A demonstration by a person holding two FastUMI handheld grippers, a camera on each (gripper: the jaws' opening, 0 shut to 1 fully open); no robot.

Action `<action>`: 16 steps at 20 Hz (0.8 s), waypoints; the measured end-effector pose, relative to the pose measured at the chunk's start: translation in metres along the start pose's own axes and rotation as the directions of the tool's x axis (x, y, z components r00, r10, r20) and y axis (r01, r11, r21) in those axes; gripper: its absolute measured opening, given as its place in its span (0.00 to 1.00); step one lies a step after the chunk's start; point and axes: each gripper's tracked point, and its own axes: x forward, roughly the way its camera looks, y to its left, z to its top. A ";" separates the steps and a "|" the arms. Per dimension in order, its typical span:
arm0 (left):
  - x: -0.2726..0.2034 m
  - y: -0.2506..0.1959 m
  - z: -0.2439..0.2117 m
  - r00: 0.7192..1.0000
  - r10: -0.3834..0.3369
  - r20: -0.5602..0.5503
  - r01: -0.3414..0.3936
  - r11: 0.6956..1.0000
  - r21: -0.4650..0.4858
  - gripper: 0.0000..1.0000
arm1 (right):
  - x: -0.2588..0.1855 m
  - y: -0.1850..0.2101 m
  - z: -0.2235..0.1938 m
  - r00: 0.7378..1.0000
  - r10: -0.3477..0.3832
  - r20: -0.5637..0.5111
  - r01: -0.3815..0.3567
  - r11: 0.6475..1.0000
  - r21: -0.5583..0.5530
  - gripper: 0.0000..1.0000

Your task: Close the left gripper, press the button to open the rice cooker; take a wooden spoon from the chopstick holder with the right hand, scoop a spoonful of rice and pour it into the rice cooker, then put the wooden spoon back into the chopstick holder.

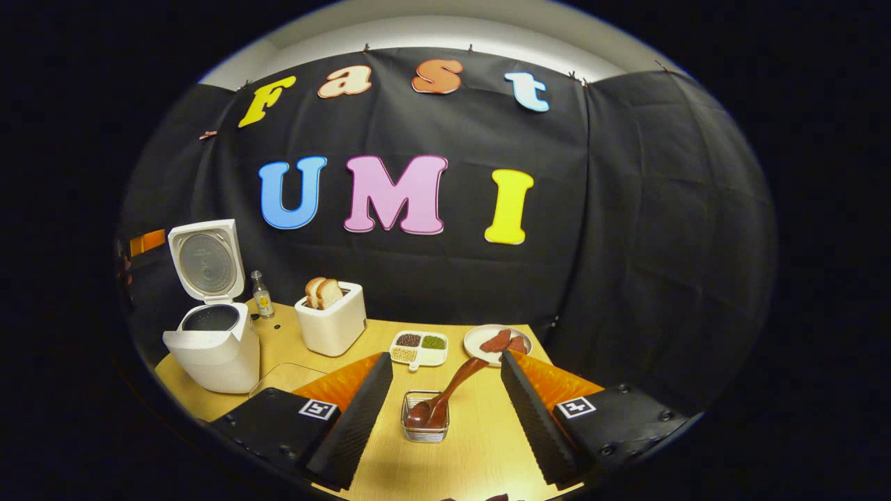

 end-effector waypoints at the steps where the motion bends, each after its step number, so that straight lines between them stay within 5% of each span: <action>1: -0.005 -0.005 0.000 1.000 0.007 -0.006 -0.007 1.000 -0.004 0.97 | 0.013 -0.004 -0.015 1.000 0.011 -0.028 -0.011 1.000 0.011 0.98; 9: -0.024 -0.039 -0.020 0.994 0.082 -0.071 -0.085 0.996 -0.040 0.97 | 0.103 -0.002 -0.109 0.965 0.169 -0.200 -0.147 0.982 0.122 0.92; 13: -0.027 -0.048 -0.029 0.988 0.117 -0.097 -0.122 0.991 -0.047 0.97 | 0.138 0.004 -0.139 0.938 0.224 -0.263 -0.176 0.965 0.192 0.65; 14: -0.027 -0.050 -0.032 0.987 0.125 -0.101 -0.131 0.990 -0.047 0.97 | 0.143 0.006 -0.143 0.933 0.239 -0.270 -0.184 0.960 0.212 0.49; 16: -0.029 -0.053 -0.034 0.985 0.138 -0.106 -0.143 0.989 -0.042 0.97 | 0.154 0.008 -0.153 0.925 0.249 -0.288 -0.185 0.955 0.233 0.54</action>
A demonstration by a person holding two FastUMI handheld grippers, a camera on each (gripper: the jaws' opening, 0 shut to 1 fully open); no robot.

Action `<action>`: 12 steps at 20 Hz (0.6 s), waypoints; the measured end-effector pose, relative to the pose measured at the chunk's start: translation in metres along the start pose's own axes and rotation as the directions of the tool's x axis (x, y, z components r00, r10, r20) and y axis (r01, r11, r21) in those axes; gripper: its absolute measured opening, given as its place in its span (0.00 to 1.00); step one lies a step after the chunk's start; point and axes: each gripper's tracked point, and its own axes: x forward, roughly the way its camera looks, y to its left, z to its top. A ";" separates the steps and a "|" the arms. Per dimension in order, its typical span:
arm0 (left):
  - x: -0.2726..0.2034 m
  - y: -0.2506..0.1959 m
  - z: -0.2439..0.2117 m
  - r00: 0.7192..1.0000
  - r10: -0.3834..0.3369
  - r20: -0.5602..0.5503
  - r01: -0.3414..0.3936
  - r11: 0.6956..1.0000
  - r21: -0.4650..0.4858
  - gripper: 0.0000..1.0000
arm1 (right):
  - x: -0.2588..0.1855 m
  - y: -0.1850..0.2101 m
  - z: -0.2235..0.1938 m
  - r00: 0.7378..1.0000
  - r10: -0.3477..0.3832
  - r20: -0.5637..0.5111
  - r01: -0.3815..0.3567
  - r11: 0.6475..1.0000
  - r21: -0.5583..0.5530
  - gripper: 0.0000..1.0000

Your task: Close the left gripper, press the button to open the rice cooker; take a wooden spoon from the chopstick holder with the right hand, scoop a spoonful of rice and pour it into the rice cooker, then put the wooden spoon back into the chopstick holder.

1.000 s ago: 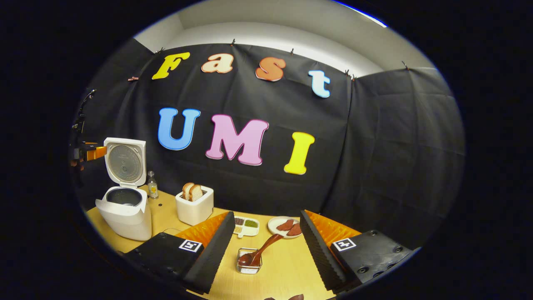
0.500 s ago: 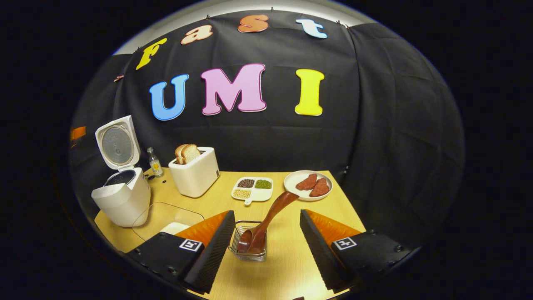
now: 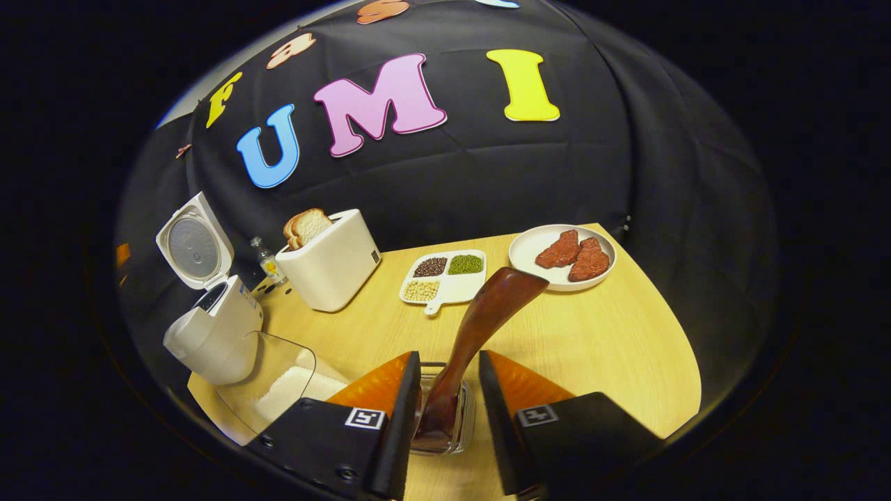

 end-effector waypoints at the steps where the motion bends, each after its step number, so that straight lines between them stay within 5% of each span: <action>1: -0.001 -0.001 -0.001 1.000 0.006 -0.003 -0.006 1.000 0.004 0.97 | 0.007 0.000 0.001 1.000 0.012 -0.008 -0.012 1.000 0.017 0.47; 2: -0.002 -0.002 -0.002 1.000 0.012 -0.004 -0.012 1.000 0.007 0.97 | 0.001 0.004 0.004 1.000 0.025 -0.003 -0.025 0.999 0.038 0.30; 4: -0.003 -0.001 -0.004 1.000 0.020 -0.008 -0.020 1.000 0.008 0.97 | -0.006 0.004 0.007 0.999 -0.001 0.033 0.000 1.000 0.021 0.21; 8: -0.006 0.001 -0.011 0.999 0.020 -0.025 -0.020 1.000 0.007 0.97 | -0.026 0.016 0.002 0.998 0.016 0.066 -0.015 1.000 -0.015 0.16; 12: -0.010 0.003 -0.009 1.000 -0.004 -0.028 0.004 1.000 0.010 0.97 | -0.037 0.013 0.022 0.995 -0.014 0.097 0.005 0.995 0.097 0.09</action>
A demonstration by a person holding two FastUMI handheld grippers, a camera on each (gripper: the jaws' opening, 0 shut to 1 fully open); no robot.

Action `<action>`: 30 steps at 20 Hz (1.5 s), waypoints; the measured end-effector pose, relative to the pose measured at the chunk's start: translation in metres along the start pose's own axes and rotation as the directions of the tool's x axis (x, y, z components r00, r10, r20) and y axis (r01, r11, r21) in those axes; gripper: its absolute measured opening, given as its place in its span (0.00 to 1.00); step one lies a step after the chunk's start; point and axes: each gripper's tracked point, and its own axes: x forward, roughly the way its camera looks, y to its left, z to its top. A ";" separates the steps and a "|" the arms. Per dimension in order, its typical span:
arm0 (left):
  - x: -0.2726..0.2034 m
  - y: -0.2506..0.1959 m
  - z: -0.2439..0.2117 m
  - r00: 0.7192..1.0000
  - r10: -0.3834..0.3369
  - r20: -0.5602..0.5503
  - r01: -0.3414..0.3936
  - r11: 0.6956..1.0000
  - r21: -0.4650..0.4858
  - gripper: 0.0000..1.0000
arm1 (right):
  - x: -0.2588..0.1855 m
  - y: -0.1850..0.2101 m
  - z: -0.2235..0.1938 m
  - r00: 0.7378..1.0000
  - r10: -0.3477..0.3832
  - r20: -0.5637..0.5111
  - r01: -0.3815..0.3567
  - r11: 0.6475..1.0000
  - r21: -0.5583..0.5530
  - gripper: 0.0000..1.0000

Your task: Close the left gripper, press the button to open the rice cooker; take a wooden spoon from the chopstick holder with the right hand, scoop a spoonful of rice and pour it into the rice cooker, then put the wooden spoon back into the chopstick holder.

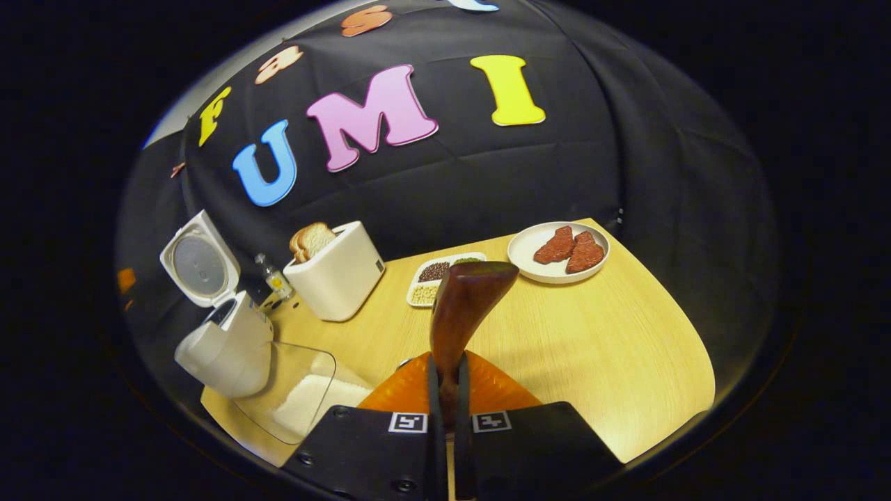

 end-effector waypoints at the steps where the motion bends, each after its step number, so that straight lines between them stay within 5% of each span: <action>1: -0.001 0.002 0.001 1.000 -0.008 0.000 0.008 1.000 0.007 0.97 | -0.009 0.004 0.017 0.999 0.002 0.041 -0.002 1.000 0.011 0.09; 5: -0.005 0.006 0.004 0.998 -0.059 0.000 0.059 0.998 0.038 0.97 | -0.054 0.047 0.078 0.983 0.039 0.179 -0.029 0.998 -0.058 0.08; 8: -0.006 0.012 0.007 0.994 -0.108 0.002 0.108 0.992 0.060 0.96 | -0.073 0.102 0.083 0.973 0.105 0.204 -0.082 0.990 -0.117 0.08; 14: -0.004 0.031 0.008 0.983 -0.180 -0.030 0.182 0.979 0.095 0.97 | -0.038 0.170 0.013 0.990 0.094 0.101 -0.065 0.964 -0.259 0.08; 24: -0.008 0.068 0.005 0.975 -0.217 -0.036 0.220 0.972 0.087 0.97 | 0.031 0.165 -0.067 0.996 -0.094 0.002 0.085 0.897 -0.434 0.09; 30: -0.014 0.088 -0.002 0.978 -0.206 -0.045 0.209 0.976 0.069 0.97 | 0.037 0.197 -0.094 0.996 -0.069 -0.064 0.044 0.942 -0.333 0.09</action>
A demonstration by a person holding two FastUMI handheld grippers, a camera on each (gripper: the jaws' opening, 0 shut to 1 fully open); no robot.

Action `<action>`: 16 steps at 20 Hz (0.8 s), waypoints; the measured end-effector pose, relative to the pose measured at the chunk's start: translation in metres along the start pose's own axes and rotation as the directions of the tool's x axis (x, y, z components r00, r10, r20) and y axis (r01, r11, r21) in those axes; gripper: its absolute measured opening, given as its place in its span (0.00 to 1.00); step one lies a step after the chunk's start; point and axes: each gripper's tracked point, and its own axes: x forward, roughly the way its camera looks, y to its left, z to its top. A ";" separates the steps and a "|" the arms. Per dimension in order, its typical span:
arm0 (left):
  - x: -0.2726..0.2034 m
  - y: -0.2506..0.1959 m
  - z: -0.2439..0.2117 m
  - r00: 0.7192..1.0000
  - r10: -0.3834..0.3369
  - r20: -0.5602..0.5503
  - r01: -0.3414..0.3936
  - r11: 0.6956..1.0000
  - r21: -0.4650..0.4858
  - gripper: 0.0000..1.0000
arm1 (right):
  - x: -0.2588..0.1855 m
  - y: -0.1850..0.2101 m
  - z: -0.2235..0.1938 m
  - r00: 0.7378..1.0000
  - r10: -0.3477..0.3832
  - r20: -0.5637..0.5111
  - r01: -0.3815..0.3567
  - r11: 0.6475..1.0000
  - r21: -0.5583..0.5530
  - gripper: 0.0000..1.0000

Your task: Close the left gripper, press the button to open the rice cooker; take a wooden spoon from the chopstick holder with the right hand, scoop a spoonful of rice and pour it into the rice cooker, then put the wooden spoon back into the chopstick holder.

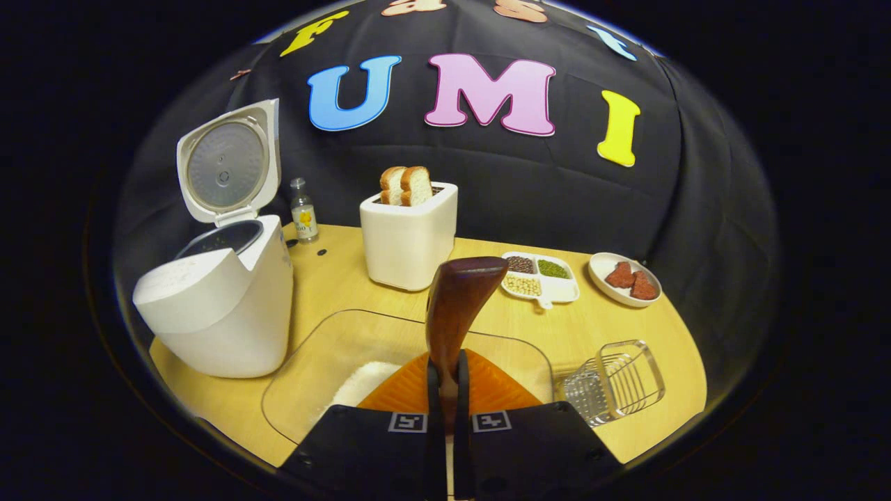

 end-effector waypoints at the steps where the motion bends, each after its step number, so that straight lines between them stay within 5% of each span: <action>1: 0.001 0.001 -0.001 1.000 -0.002 -0.004 0.002 1.000 -0.007 0.97 | -0.001 0.004 0.000 1.000 0.007 -0.001 -0.007 1.000 0.027 0.13; 5: 0.003 0.002 -0.003 1.000 -0.001 -0.008 0.001 1.000 -0.012 0.97 | -0.007 0.018 -0.001 0.999 0.042 -0.012 -0.039 0.981 0.193 0.09; 12: 0.010 0.005 -0.005 1.000 -0.003 -0.009 0.003 1.000 -0.008 0.97 | -0.007 0.026 -0.004 0.994 0.110 -0.018 -0.091 0.893 0.441 0.09; 16: 0.015 0.002 -0.005 1.000 -0.012 -0.011 0.011 1.000 -0.016 0.97 | -0.008 0.012 -0.007 0.986 0.168 -0.018 -0.113 0.736 0.667 0.09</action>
